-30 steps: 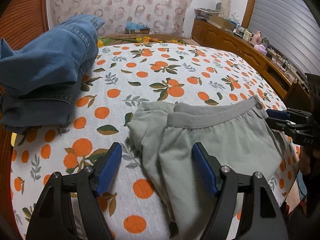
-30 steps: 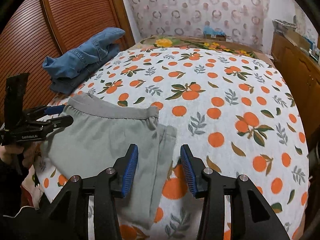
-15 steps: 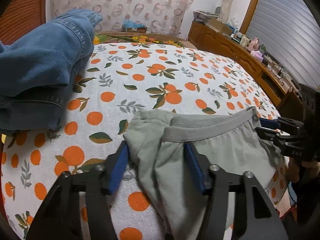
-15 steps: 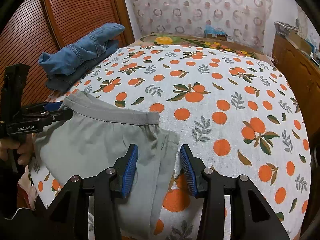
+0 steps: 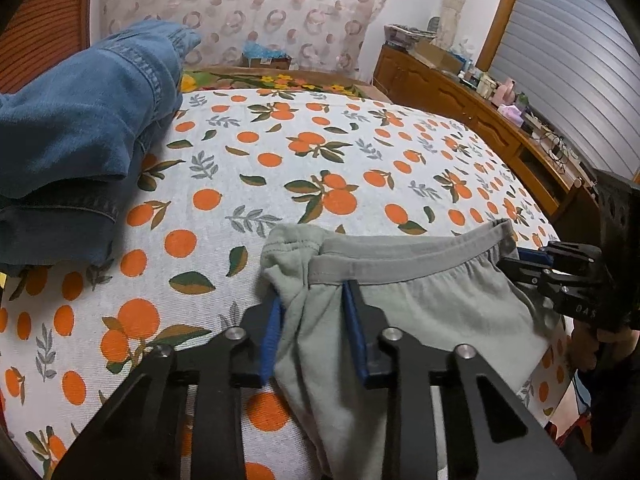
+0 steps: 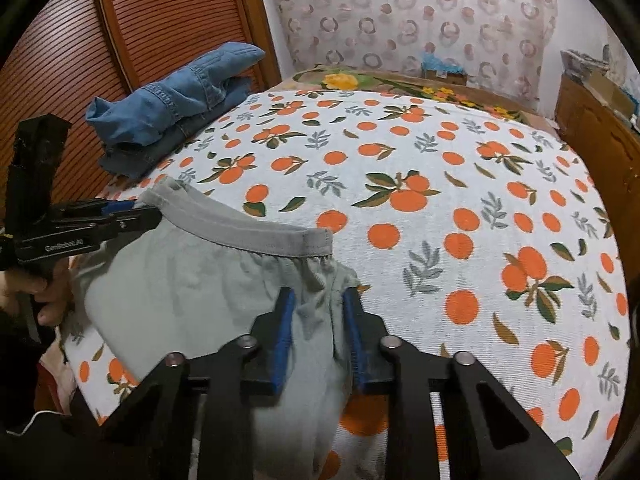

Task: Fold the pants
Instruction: 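Grasp the pants waistband with both grippers, then lift the pants off the sheet by the waistband with both grippers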

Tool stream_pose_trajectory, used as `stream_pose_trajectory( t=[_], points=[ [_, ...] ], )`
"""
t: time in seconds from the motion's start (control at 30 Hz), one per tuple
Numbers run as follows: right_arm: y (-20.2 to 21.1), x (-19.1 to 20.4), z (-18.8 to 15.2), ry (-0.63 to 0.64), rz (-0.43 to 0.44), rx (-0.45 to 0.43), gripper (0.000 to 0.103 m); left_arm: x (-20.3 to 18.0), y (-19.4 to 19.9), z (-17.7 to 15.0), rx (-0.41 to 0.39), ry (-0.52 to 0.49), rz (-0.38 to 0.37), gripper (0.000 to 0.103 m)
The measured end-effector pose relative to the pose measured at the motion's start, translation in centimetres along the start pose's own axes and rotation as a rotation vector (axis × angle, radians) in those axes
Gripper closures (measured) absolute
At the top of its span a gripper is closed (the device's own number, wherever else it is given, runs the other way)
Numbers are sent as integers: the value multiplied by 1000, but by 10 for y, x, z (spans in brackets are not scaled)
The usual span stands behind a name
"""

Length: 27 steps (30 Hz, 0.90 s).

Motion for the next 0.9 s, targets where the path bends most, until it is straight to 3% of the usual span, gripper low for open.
stream_pose_trajectory(
  t=[0.07,0.2,0.9],
  points=[
    [1,-1,0,-2,14,-8,90,-2,3,0,-9,-2,-4,85],
    [4,-2,-2,-10,26,-35,93,-7,14,1,-43,-9,7,88],
    [59,26,10,87,-13,-205,94,-32,87,35,-240,-61,43,89]
  ],
)
Point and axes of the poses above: each gripper's, at about its wrist camera, not at the fingertips, and y roughly against the way its jaws point, x to its left, z to its top, the point moved 3 cm from there along -y, roughly the way its jaws point, and after that the axes turned 14 degrees about z, right-handed, at the moved point
